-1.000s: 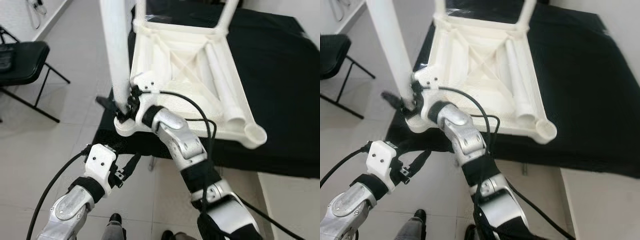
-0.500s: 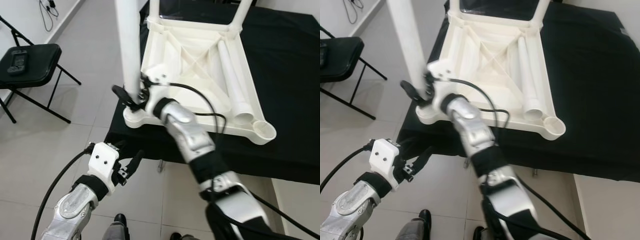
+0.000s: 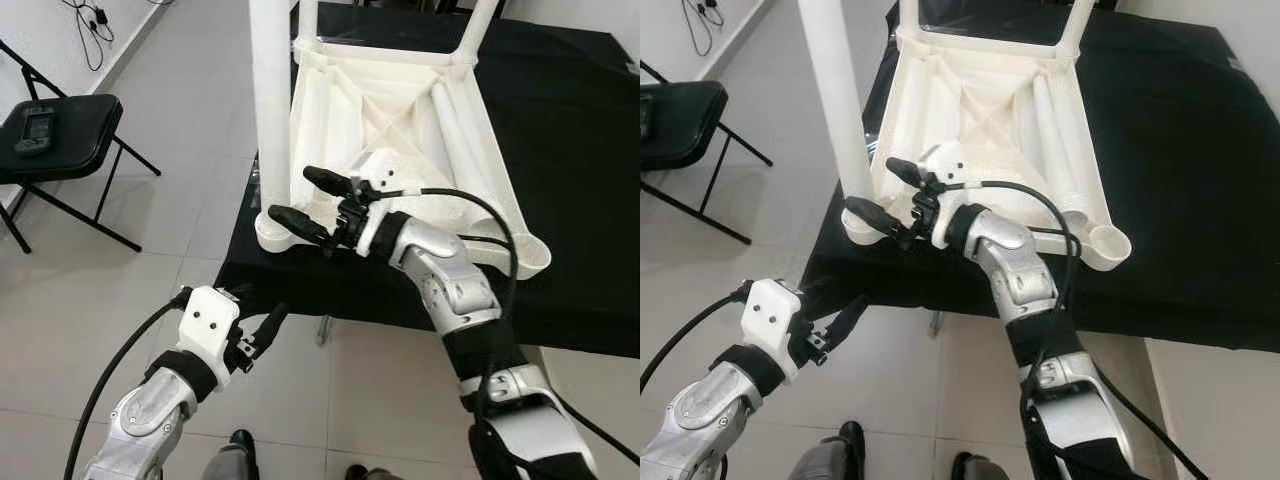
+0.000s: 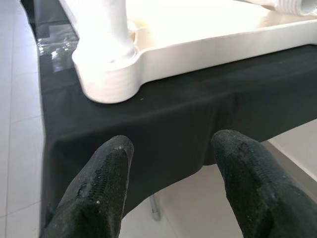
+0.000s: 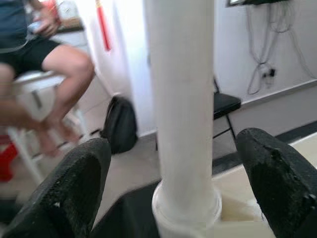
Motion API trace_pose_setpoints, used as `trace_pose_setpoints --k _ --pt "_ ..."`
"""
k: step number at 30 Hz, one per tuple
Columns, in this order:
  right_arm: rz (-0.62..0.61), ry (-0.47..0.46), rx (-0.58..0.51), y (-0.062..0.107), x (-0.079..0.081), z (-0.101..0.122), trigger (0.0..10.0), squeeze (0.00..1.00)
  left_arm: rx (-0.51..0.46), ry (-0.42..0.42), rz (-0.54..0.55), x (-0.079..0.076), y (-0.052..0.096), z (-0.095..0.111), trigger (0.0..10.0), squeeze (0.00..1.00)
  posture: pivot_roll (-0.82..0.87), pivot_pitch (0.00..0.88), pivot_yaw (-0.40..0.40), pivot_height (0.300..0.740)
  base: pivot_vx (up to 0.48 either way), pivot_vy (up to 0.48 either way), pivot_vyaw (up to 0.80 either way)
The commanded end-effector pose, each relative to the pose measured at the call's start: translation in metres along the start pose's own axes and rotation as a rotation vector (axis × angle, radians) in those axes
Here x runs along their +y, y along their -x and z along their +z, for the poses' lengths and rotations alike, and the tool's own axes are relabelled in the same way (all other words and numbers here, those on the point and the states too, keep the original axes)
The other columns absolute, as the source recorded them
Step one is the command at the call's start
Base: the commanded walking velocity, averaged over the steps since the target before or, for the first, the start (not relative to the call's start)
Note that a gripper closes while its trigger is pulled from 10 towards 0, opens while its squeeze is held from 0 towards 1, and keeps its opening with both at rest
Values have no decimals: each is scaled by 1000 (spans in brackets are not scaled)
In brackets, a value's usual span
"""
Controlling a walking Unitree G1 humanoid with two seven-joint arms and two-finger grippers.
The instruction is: Building children table
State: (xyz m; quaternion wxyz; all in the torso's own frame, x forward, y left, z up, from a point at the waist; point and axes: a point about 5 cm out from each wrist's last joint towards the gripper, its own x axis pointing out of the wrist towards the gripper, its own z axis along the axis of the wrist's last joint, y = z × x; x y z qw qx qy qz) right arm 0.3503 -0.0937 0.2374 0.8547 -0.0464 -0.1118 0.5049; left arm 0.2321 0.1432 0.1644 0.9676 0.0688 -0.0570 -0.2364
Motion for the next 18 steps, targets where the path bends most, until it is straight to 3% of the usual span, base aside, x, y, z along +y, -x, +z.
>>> trace_pose_setpoints --k 1,3,6,11,13,16,18 --pt "12 11 24 17 -5 -4 10000 0 24 4 -14 -2 3 -5 10000 0 110 244 -112 740 0 0 0" --pt "-70 36 79 36 -21 -8 10000 0 22 11 -10 -2 2 -5 10000 0 100 244 -109 740 0 0 0" --pt "-160 56 120 51 -32 -11 10000 0 23 20 -1 -1 1 -6 10000 0 97 244 -108 740 0 0 0" --pt "-289 61 118 61 -41 -13 10000 0 38 33 3 -1 1 -9 10000 0 89 244 -103 740 0 0 0" --pt "-462 43 69 70 -52 -11 10000 0 44 56 -3 -2 0 -10 10000 0 83 243 -97 740 0 -418 0" --pt "-545 10 18 75 -57 -8 10000 0 39 67 -12 -3 -1 -9 10000 0 77 242 -93 740 0 -469 0" --pt "-538 -19 -11 75 -55 -7 10000 0 34 72 -15 -4 -2 -9 10000 0 73 242 -95 740 0 -469 0"
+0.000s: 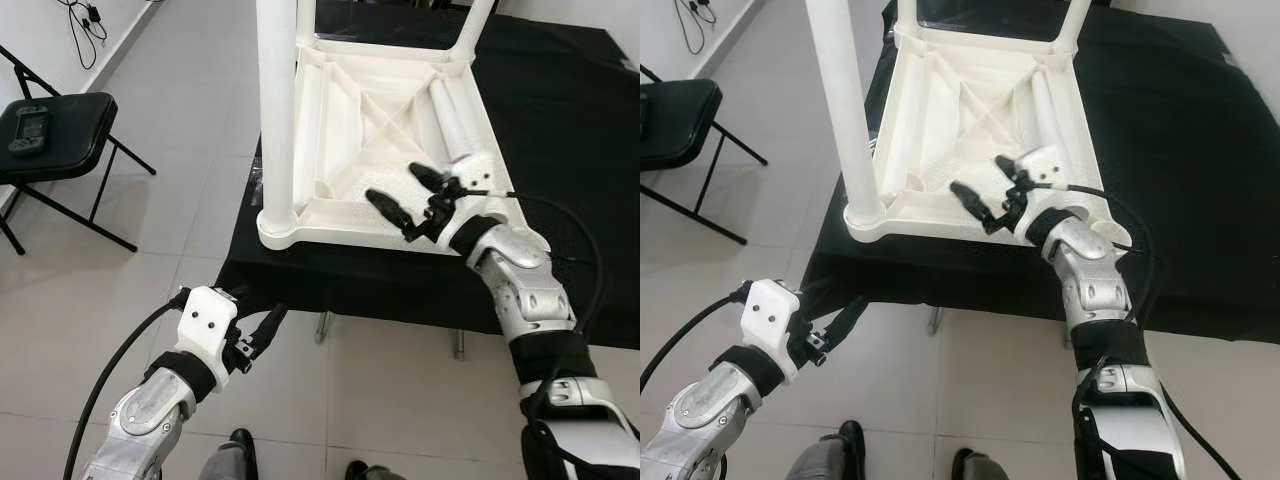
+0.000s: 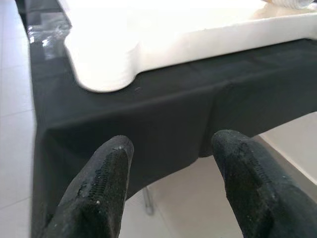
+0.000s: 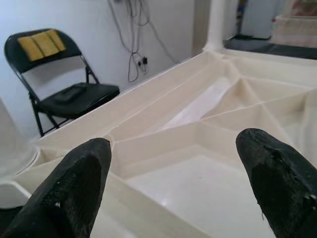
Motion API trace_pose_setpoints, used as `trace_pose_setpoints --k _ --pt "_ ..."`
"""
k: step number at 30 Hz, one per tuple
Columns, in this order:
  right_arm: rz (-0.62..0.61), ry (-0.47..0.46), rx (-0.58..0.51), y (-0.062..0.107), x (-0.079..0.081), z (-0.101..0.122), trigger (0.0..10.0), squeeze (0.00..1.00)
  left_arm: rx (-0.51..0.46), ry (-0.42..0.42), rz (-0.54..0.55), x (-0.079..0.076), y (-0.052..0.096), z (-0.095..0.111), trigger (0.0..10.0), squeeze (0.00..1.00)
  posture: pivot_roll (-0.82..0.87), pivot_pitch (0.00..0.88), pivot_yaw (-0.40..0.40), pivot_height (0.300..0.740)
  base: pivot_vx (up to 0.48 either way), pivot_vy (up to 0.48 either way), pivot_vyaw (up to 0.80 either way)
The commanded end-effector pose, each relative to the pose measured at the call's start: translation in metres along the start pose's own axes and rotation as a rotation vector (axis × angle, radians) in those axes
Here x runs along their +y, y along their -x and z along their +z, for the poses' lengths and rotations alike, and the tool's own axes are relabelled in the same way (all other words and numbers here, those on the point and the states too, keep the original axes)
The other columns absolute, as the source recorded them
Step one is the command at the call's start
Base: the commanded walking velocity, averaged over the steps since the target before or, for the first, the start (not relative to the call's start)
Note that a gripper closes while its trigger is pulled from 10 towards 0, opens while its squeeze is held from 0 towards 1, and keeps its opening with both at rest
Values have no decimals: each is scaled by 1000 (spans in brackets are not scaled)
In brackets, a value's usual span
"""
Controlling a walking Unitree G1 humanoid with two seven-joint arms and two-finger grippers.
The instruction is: Building children table
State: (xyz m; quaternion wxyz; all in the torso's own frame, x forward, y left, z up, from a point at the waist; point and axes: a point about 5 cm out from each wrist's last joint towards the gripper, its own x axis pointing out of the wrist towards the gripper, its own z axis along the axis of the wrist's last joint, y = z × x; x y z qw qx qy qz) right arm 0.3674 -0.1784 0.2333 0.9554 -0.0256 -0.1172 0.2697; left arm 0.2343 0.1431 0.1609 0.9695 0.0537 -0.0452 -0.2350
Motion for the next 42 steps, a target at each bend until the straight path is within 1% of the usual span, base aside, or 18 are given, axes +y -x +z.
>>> trace_pose_setpoints --k 1,4,7,9,11,17,19,21,24,25,26,28,30,32,34,36,37,42 --pt "-23 -37 -15 7 -4 -2 10000 0 19 37 -19 -4 0 -5 10000 0 73 242 -95 740 0 -469 0" --pt "107 -119 -84 4 20 6 10000 0 0 46 -23 -6 -4 -1 10000 0 56 238 -104 740 0 -469 0" --pt "126 -154 -111 2 26 10 10000 0 -4 48 -23 -6 -5 -1 10000 0 53 239 -104 740 0 -469 0" --pt "109 -221 -155 -2 33 15 10000 0 -11 52 -22 -7 -6 0 10000 0 49 237 -105 740 0 -469 0" --pt "48 -274 -161 -6 40 11 10000 0 -17 52 -22 -7 -8 1 10000 0 48 235 -105 740 0 -469 0" --pt "-32 -307 -143 -7 47 3 10000 0 -23 43 4 -3 -10 2 10000 0 50 231 -97 740 0 -312 0" --pt "-115 -271 -119 -1 49 -7 10000 0 -18 2 65 2 -12 1 10000 0 48 229 -91 740 0 0 0" --pt "-137 -256 -109 2 50 -10 10000 0 -12 -14 84 3 -13 0 10000 0 48 229 -91 740 0 0 0" --pt "-135 -255 -33 18 60 -32 10000 0 7 -46 152 9 -10 -6 10000 0 47 224 -84 740 0 0 0" --pt "-135 -255 -33 18 60 -32 10000 0 7 -46 152 9 -10 -6 10000 0 47 224 -84 740 0 0 0" --pt "-144 -278 4 24 64 -40 10000 0 11 -53 181 11 -8 -7 10000 0 52 224 -82 740 0 0 0" --pt "-144 -278 4 24 64 -40 10000 0 11 -53 181 11 -8 -7 10000 0 52 224 -82 740 0 0 0" --pt "-184 -304 83 41 73 -59 10000 0 28 -64 255 14 1 -12 10000 0 58 223 -73 740 0 0 0" --pt "-184 -304 83 41 73 -59 10000 0 28 -64 255 14 1 -12 10000 0 58 223 -73 740 0 0 0" --pt "-227 -299 132 57 75 -69 10000 0 46 -74 317 12 14 -15 10000 0 49 212 -61 740 0 0 0" --pt "-227 -299 132 57 75 -69 10000 0 46 -74 317 12 14 -15 10000 0 49 212 -61 740 0 0 0" --pt "-235 -291 156 61 76 -75 10000 0 52 -84 351 11 20 -16 10000 0 52 206 -59 740 0 0 0" --pt "-219 -287 165 58 79 -77 10000 0 53 -89 361 12 19 -19 10000 0 55 196 -55 740 0 0 0"
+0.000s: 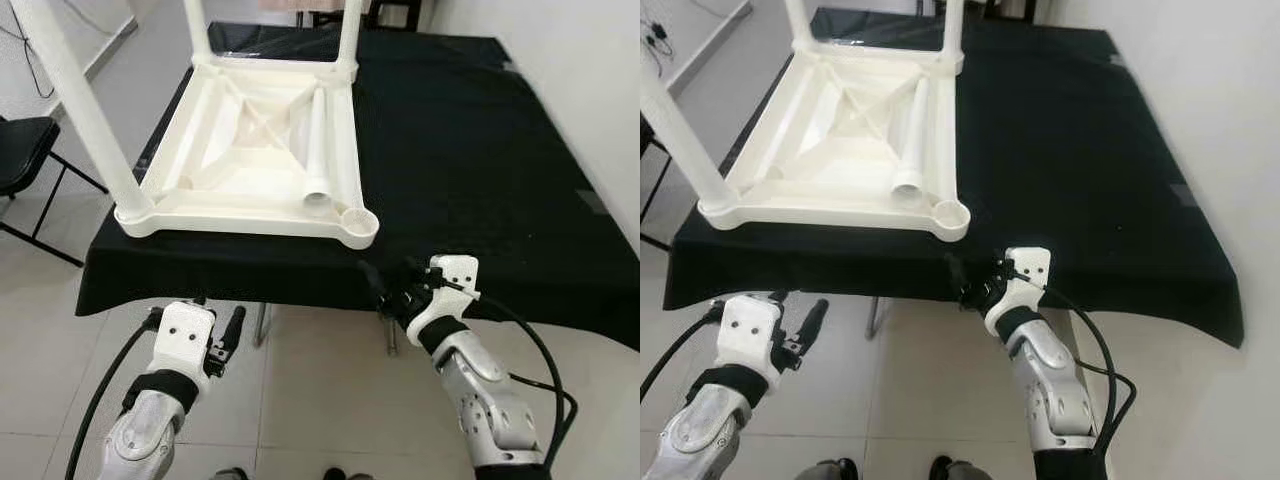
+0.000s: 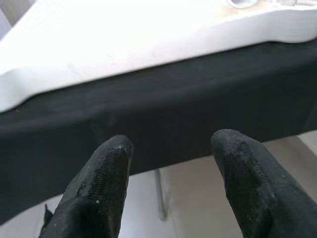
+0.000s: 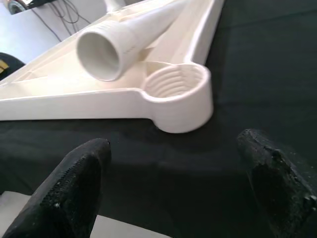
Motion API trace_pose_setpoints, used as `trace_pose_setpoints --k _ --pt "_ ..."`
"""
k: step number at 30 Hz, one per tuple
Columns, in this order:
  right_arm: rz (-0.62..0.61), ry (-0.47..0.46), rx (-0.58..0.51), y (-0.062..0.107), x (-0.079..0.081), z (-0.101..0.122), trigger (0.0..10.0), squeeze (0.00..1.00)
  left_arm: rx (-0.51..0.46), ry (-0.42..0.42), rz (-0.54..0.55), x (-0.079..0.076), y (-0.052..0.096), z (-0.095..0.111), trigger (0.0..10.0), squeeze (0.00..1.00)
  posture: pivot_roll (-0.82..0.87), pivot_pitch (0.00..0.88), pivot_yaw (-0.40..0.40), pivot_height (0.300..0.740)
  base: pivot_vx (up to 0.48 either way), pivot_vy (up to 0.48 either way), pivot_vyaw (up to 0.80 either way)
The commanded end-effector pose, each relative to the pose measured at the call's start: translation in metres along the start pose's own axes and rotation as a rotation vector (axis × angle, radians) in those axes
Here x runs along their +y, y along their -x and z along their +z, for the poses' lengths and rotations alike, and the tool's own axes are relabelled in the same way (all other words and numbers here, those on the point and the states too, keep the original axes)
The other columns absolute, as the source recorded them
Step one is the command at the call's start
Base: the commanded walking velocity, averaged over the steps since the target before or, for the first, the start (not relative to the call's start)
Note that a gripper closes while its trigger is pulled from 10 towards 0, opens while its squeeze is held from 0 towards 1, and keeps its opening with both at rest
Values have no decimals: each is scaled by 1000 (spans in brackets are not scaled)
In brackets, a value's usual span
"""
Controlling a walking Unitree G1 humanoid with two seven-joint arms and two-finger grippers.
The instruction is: Building children table
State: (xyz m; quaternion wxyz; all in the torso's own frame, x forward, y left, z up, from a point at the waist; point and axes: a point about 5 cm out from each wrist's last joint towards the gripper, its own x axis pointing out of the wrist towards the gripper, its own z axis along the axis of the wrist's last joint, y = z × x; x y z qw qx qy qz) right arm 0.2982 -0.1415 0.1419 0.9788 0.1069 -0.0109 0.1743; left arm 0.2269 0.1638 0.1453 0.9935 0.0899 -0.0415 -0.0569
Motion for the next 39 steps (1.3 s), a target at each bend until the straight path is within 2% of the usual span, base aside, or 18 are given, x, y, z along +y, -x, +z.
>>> trace_pose_setpoints --k 1,13,23,29,30,34,35,36,39 --pt "-1 6 22 0 1 -5 10000 0 6 -7 6 -1 2 -2 10000 0 55 196 -55 740 0 0 0" --pt "8 20 38 1 4 -8 10000 0 4 -32 -19 -6 -3 -6 10000 0 45 167 -58 740 0 0 0" --pt "33 5 -13 -4 7 4 10000 0 -37 -33 -70 -10 -15 4 10000 0 38 167 -61 740 0 0 0" --pt "21 -25 -29 -8 6 7 10000 0 -51 -48 -81 -10 -16 8 10000 0 53 165 -60 740 0 0 0" --pt "23 -49 -32 -13 8 9 10000 0 -54 -44 -92 -10 -14 9 10000 0 72 163 -62 740 0 0 0" --pt "27 -41 -26 -14 9 7 10000 0 -40 -20 -92 -10 -10 7 10000 0 76 162 -65 740 0 0 0" --pt "21 -13 -10 -12 9 3 10000 0 6 16 -72 -7 4 0 10000 0 81 165 -60 740 0 0 0" --pt "15 -5 -7 -11 8 3 10000 0 20 29 -62 -6 8 -2 10000 0 81 165 -60 740 0 0 0" --pt "3 -3 -11 -10 6 3 10000 0 16 12 -50 -3 9 -1 10000 0 83 158 -50 740 0 0 0"
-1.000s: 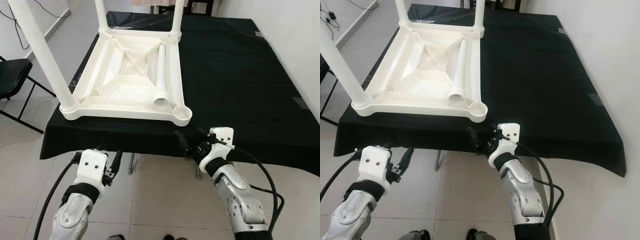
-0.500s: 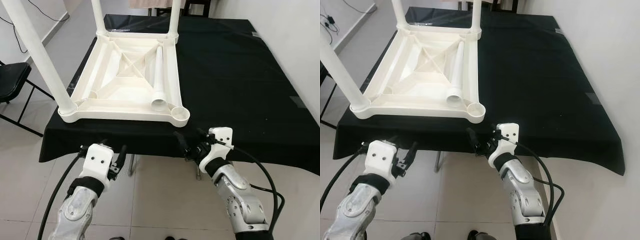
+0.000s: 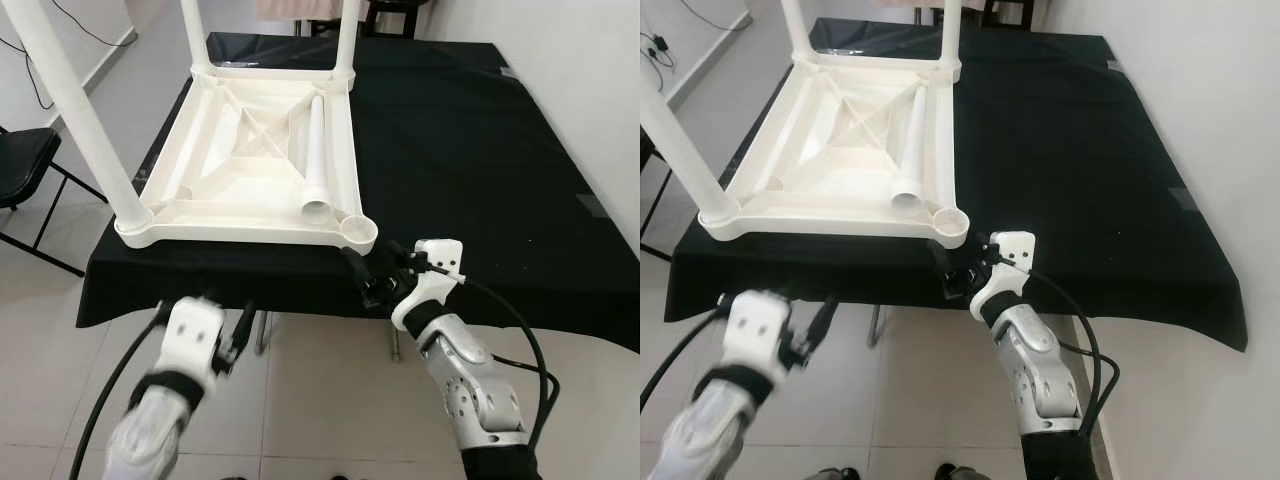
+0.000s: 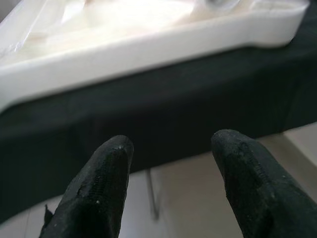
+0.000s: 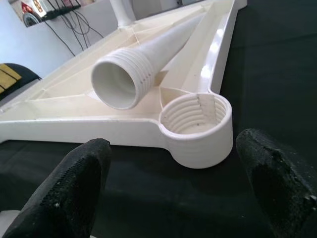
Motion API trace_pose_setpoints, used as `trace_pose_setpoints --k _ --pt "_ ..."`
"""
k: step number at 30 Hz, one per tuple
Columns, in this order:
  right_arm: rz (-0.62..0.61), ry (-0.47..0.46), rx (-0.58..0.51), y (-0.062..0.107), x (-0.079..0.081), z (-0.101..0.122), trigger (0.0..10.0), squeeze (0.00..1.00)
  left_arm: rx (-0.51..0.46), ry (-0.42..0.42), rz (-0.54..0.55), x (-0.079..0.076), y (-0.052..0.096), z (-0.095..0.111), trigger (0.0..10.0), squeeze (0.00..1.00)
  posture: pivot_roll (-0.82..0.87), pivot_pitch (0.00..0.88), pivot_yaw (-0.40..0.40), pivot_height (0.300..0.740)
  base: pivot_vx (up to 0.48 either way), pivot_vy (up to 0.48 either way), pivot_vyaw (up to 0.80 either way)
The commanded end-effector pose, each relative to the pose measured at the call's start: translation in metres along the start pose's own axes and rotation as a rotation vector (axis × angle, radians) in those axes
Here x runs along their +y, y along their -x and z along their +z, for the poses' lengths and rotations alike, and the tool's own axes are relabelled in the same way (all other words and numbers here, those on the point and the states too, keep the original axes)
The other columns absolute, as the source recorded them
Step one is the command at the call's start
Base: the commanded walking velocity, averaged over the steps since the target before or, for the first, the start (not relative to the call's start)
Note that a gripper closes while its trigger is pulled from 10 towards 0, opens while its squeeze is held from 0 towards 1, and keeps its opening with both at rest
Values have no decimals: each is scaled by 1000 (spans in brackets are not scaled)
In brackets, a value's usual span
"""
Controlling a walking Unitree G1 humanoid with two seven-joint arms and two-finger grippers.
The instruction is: Building children table
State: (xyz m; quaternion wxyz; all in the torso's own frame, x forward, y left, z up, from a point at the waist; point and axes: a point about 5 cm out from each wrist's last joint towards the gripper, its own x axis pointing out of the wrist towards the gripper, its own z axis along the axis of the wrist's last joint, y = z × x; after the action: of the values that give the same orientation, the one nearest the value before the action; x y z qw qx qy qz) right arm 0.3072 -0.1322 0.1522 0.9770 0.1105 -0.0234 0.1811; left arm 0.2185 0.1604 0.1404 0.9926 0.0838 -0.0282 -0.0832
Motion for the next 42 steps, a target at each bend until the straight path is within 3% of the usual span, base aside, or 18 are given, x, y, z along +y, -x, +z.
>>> trace_pose_setpoints --k 1,15,21,28,35,42 --pt "-20 -5 11 2 -1 -6 10000 0 -10 -13 9 3 0 3 10000 0 83 157 -47 740 0 0 0" --pt "-67 -31 -24 -7 -1 -8 10000 0 -1 -31 -19 10 -17 -1 10000 0 130 92 11 740 0 0 0" --pt "-50 58 -31 -18 10 -11 10000 0 10 -6 -70 16 -30 -7 10000 0 79 38 29 740 0 0 0" --pt "-65 85 -49 -21 7 -8 10000 0 -8 -17 -84 18 -40 -4 10000 0 72 32 7 740 0 0 0" --pt "-51 129 -102 -23 -2 6 10000 0 -32 -16 -97 15 -45 0 10000 0 63 52 -19 740 0 0 0" --pt "68 235 -158 -20 -3 28 10000 0 -104 35 -123 8 -47 14 10000 0 59 72 -52 740 179 0 457"
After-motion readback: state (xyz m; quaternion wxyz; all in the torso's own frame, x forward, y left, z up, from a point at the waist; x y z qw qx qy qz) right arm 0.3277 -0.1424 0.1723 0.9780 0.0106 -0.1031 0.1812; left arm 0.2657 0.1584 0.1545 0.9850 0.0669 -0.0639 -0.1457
